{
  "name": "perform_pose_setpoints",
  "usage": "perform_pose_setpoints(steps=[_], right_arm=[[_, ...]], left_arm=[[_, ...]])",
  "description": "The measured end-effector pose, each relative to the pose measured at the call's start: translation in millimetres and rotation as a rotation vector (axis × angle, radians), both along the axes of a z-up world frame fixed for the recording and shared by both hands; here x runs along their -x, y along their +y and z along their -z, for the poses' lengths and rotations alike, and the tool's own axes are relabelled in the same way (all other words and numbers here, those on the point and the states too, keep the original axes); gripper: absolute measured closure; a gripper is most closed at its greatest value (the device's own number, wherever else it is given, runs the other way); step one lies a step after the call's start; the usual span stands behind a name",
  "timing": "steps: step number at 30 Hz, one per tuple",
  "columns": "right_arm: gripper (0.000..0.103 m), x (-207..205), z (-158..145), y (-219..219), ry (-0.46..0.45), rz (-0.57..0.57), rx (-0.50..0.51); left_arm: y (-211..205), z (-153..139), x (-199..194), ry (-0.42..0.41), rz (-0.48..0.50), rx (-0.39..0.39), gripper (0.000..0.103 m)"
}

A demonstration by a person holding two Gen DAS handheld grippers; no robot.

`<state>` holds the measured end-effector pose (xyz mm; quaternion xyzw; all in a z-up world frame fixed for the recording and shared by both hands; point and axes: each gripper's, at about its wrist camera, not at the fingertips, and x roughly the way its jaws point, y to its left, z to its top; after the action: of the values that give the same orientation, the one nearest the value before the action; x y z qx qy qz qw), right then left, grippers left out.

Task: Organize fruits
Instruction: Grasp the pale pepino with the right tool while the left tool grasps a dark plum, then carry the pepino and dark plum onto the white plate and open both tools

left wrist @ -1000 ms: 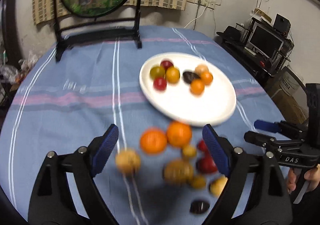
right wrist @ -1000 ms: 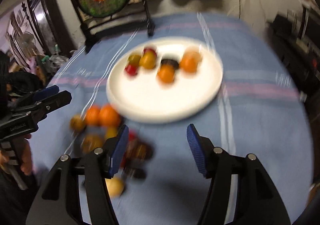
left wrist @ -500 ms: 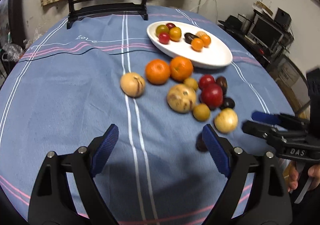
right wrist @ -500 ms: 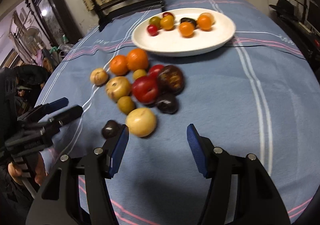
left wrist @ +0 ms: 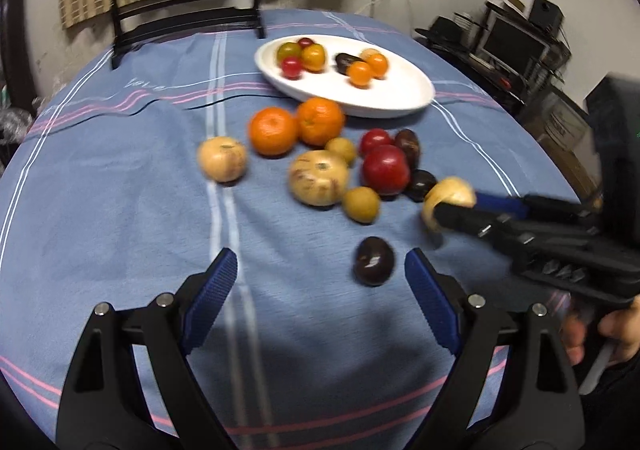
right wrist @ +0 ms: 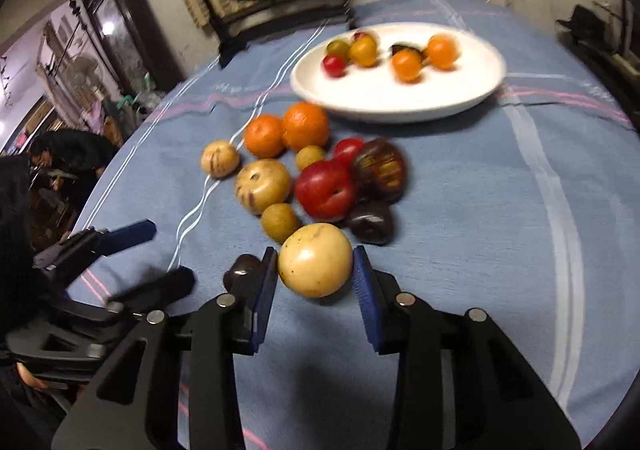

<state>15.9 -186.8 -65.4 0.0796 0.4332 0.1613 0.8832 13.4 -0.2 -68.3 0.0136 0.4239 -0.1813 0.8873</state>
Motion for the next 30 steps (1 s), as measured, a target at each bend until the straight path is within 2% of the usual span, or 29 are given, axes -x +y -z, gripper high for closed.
perform_pose_setpoints(steps=[4, 8, 12, 13, 14, 15, 17, 30], right_arm=[[0.064, 11.0, -8.2, -25.7, -0.023, 0.062, 0.000], [0.064, 16.4, -6.5, -38.0, -0.022, 0.076, -0.035], [0.064, 17.0, -1.3, -39.2, -0.008, 0.068, -0.055], [0.064, 18.5, -1.0, -40.1, -0.007, 0.065, -0.057], [0.064, 20.3, -1.3, -40.6, -0.007, 0.063, -0.058], [0.064, 21.4, -1.7, -39.9, -0.009, 0.060, -0.059], [0.064, 23.6, -3.8, -38.4, -0.014, 0.054, -0.059], [0.064, 12.8, -2.2, -26.0, 0.001, 0.030, -0.046]], left_arm=[[-18.6, 11.0, -5.1, 0.027, 0.031, -0.009, 0.017], [-30.1, 22.2, -9.9, 0.064, 0.049, -0.027, 0.043], [-33.8, 29.6, -13.8, 0.064, 0.031, -0.043, 0.051], [-34.0, 29.4, -13.5, 0.054, 0.018, -0.057, 0.065], [-31.9, 28.0, -13.3, 0.064, 0.031, -0.024, 0.075], [-30.2, 26.5, -13.0, 0.080, 0.034, 0.005, 0.075], [-29.0, 23.3, -10.3, 0.063, 0.021, -0.009, 0.075], [-12.2, 4.7, -10.2, 0.045, 0.010, 0.038, 0.075]])
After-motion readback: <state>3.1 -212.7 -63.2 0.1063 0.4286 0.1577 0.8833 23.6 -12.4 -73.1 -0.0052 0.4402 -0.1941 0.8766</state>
